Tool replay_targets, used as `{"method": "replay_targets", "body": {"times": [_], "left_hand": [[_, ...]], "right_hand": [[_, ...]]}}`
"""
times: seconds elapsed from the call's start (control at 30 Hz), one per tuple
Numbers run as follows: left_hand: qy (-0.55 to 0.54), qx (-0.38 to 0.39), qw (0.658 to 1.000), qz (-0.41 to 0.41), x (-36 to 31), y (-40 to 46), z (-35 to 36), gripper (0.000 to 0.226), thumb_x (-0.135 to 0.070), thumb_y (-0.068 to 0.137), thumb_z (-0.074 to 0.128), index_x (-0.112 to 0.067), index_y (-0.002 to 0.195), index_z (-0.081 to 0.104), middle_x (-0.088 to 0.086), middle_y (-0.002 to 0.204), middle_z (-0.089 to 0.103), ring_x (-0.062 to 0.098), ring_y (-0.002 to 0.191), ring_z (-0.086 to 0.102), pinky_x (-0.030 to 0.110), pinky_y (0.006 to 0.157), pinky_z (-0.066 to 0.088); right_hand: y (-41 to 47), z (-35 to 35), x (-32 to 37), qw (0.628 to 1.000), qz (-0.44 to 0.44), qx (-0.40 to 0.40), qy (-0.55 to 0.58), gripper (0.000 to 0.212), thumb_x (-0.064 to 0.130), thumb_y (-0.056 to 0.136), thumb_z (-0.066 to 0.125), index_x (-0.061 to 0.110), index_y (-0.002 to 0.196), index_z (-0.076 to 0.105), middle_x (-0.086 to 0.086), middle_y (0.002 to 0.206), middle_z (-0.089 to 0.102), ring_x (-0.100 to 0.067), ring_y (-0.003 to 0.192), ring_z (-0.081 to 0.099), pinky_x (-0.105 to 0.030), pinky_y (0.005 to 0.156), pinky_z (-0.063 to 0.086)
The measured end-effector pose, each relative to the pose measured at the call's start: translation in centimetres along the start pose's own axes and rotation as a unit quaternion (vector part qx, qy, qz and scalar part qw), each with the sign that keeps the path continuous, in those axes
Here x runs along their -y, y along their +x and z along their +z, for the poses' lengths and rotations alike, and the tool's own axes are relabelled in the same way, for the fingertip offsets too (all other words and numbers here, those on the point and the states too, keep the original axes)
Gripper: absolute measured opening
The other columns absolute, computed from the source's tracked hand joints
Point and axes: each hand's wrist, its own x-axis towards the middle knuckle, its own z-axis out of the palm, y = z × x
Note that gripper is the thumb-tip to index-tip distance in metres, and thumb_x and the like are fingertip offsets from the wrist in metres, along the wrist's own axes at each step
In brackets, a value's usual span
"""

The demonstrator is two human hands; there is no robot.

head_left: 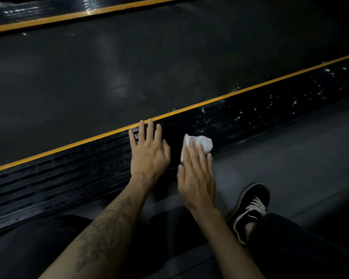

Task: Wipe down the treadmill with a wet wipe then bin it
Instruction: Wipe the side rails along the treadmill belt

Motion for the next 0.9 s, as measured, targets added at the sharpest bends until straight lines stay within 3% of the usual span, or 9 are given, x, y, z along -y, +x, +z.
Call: {"method": "replay_targets", "body": {"times": [0.1, 0.27, 0.47, 0.63, 0.73, 0.9], "left_hand": [[-0.007, 0.010, 1.000, 0.003, 0.1, 0.2, 0.1, 0.064, -0.039, 0.100, 0.022, -0.013, 0.157, 0.036, 0.013, 0.169, 0.023, 0.032, 0.159, 0.009, 0.061, 0.126, 0.007], [-0.005, 0.012, 1.000, 0.004, 0.1, 0.1, 0.1, 0.065, -0.041, 0.102, 0.020, -0.015, 0.160, 0.031, 0.011, 0.171, 0.017, 0.030, 0.159, 0.004, 0.058, 0.127, 0.004], [-0.003, 0.022, 1.000, 0.000, 0.0, 0.3, 0.2, 0.065, -0.042, 0.102, 0.020, -0.016, 0.161, 0.027, 0.010, 0.172, 0.013, 0.028, 0.160, 0.001, 0.058, 0.127, 0.004], [0.002, 0.022, 1.000, -0.002, 0.1, 0.2, 0.1, 0.065, -0.043, 0.102, 0.019, -0.017, 0.162, 0.026, 0.009, 0.172, 0.012, 0.027, 0.160, -0.001, 0.057, 0.127, 0.004], [0.002, 0.018, 1.000, -0.003, 0.0, 0.3, 0.2, 0.065, -0.042, 0.102, 0.020, -0.016, 0.161, 0.028, 0.010, 0.172, 0.013, 0.027, 0.160, 0.000, 0.058, 0.127, 0.005], [0.000, 0.022, 1.000, -0.004, -0.1, 0.4, 0.0, 0.065, -0.042, 0.102, 0.021, -0.016, 0.161, 0.029, 0.010, 0.171, 0.014, 0.028, 0.160, 0.001, 0.058, 0.127, 0.004]], "right_hand": [[1.6, -0.4, -1.1, 0.998, -0.057, 0.018, -0.017, 0.055, 0.028, 0.105, 0.031, 0.012, 0.157, 0.039, -0.004, 0.167, 0.030, -0.024, 0.156, 0.023, -0.054, 0.123, 0.024], [0.9, -0.7, -2.2, 0.999, 0.041, 0.003, -0.023, 0.056, 0.031, 0.107, 0.028, 0.011, 0.160, 0.032, -0.005, 0.169, 0.023, -0.023, 0.157, 0.017, -0.053, 0.126, 0.020], [2.2, -0.5, -2.2, 0.999, -0.034, 0.015, -0.007, 0.056, 0.034, 0.105, 0.032, 0.014, 0.156, 0.041, -0.005, 0.167, 0.030, -0.025, 0.156, 0.023, -0.052, 0.125, 0.021], [1.6, -0.7, -2.5, 0.999, 0.045, 0.004, -0.022, 0.058, 0.038, 0.107, 0.030, 0.012, 0.158, 0.036, -0.008, 0.168, 0.025, -0.026, 0.157, 0.019, -0.053, 0.126, 0.019], [1.5, -0.2, -1.3, 1.000, 0.000, -0.004, -0.010, 0.057, 0.036, 0.106, 0.035, 0.006, 0.154, 0.044, -0.012, 0.164, 0.034, -0.029, 0.155, 0.026, -0.054, 0.124, 0.025], [4.0, -1.6, -3.1, 0.998, -0.051, 0.046, -0.015, 0.063, 0.026, 0.097, 0.028, 0.011, 0.156, 0.040, -0.009, 0.166, 0.030, -0.028, 0.155, 0.023, -0.053, 0.127, 0.017]]}}
